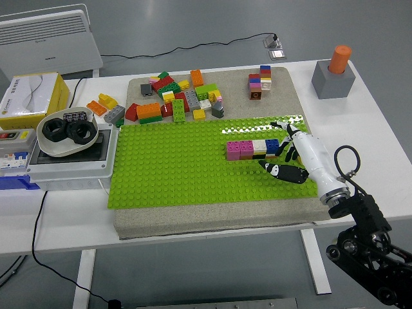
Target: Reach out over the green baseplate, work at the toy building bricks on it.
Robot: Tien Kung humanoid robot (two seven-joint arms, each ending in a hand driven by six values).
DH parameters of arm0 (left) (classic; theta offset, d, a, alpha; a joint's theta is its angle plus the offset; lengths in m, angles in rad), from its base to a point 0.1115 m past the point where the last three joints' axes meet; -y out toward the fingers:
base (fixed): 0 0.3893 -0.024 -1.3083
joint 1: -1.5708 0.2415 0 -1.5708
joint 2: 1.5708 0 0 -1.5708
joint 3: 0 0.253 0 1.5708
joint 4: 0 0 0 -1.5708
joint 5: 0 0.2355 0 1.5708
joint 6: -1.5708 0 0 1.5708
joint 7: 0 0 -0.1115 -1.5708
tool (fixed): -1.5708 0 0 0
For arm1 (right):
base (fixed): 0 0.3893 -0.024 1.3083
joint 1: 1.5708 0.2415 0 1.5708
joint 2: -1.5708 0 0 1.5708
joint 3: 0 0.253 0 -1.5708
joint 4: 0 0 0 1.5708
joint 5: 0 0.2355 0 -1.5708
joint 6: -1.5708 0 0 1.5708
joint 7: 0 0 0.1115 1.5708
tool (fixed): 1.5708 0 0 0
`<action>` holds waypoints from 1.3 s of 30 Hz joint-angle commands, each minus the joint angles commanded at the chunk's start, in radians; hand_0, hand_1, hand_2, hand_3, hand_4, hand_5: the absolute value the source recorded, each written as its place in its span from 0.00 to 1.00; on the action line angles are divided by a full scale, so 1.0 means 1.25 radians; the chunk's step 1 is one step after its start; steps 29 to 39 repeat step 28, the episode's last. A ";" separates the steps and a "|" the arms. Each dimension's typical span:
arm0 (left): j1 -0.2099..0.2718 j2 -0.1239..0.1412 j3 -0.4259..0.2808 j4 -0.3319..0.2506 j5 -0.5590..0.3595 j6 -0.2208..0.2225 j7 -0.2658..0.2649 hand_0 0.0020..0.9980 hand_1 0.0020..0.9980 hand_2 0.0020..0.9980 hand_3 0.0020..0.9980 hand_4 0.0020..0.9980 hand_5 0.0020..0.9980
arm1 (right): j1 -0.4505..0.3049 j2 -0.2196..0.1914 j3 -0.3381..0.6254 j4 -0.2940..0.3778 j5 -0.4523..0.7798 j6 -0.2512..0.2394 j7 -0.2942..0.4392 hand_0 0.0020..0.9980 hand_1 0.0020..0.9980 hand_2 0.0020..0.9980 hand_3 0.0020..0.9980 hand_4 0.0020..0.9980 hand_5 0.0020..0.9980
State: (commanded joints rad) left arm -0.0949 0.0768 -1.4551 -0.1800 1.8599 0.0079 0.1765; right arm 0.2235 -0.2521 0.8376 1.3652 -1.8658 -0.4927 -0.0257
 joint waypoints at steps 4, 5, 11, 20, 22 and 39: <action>-0.001 -0.001 0.007 0.000 0.004 -0.002 0.007 0.72 0.59 0.50 0.58 0.49 0.49 | -0.002 0.000 -0.008 -0.005 0.046 -0.003 0.015 0.19 0.23 0.34 0.79 0.86 0.27; -0.001 -0.001 0.012 0.000 0.002 -0.002 0.010 0.72 0.59 0.50 0.58 0.49 0.49 | -0.003 -0.001 -0.011 -0.006 0.057 -0.003 0.018 0.19 0.23 0.34 0.79 0.86 0.27; -0.002 0.001 0.028 0.000 -0.004 0.000 0.019 0.72 0.59 0.49 0.58 0.49 0.48 | 0.000 -0.002 -0.024 -0.011 0.077 0.009 0.021 0.17 0.22 0.31 0.77 0.84 0.28; 0.001 0.006 0.034 0.000 -0.005 -0.001 0.014 0.72 0.59 0.50 0.58 0.50 0.50 | 0.002 0.001 -0.034 -0.004 0.058 0.032 -0.001 0.17 0.22 0.31 0.77 0.82 0.29; 0.003 0.007 0.032 0.000 0.003 -0.005 0.017 0.72 0.59 0.52 0.58 0.53 0.52 | -0.001 0.001 -0.032 -0.002 0.054 0.035 -0.005 0.17 0.22 0.31 0.77 0.80 0.29; 0.009 0.005 0.031 0.000 0.042 -0.038 0.044 0.72 0.59 0.52 0.58 0.53 0.52 | -0.013 0.002 -0.023 0.002 0.056 0.036 -0.008 0.17 0.22 0.31 0.77 0.80 0.29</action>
